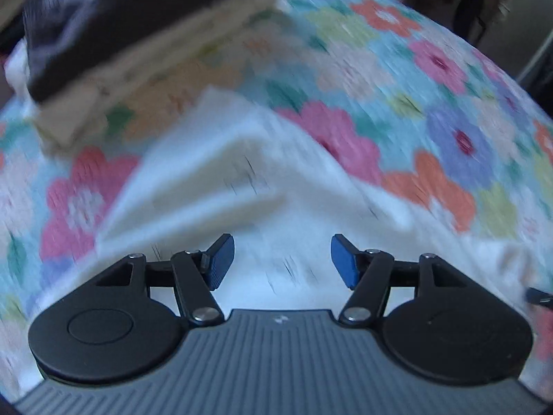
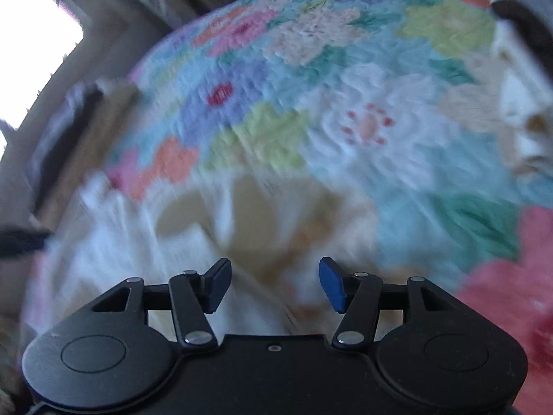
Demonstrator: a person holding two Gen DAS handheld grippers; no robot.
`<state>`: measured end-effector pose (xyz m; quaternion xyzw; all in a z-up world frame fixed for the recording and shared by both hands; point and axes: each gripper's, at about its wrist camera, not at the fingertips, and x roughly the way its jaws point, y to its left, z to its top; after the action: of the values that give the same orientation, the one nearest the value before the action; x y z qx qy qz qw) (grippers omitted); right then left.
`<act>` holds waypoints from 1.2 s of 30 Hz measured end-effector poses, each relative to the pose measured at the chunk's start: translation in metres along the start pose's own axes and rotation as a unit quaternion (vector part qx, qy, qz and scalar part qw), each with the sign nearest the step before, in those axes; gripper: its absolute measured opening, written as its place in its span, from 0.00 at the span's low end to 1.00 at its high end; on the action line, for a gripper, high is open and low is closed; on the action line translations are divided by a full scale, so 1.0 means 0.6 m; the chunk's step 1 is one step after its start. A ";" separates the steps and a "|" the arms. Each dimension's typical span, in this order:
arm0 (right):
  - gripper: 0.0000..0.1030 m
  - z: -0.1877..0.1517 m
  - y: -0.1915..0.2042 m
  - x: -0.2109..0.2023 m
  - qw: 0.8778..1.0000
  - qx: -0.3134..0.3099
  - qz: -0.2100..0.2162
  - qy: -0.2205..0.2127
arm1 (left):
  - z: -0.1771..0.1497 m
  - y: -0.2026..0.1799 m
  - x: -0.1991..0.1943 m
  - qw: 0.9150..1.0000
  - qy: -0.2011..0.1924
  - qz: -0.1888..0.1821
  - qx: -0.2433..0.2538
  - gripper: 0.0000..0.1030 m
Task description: Fold clothes
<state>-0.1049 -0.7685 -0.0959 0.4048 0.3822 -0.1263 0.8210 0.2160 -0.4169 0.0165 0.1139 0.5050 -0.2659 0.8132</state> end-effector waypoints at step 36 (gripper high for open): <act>0.03 0.054 0.066 0.006 0.950 -0.223 -0.117 -0.184 | 0.100 -0.061 0.183 0.979 -0.140 0.080 0.124 0.52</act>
<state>-0.0649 -0.7677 -0.0636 0.1333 0.2874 -0.2057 0.9259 0.2801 -0.5096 -0.0494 0.2157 0.3387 -0.2740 0.8739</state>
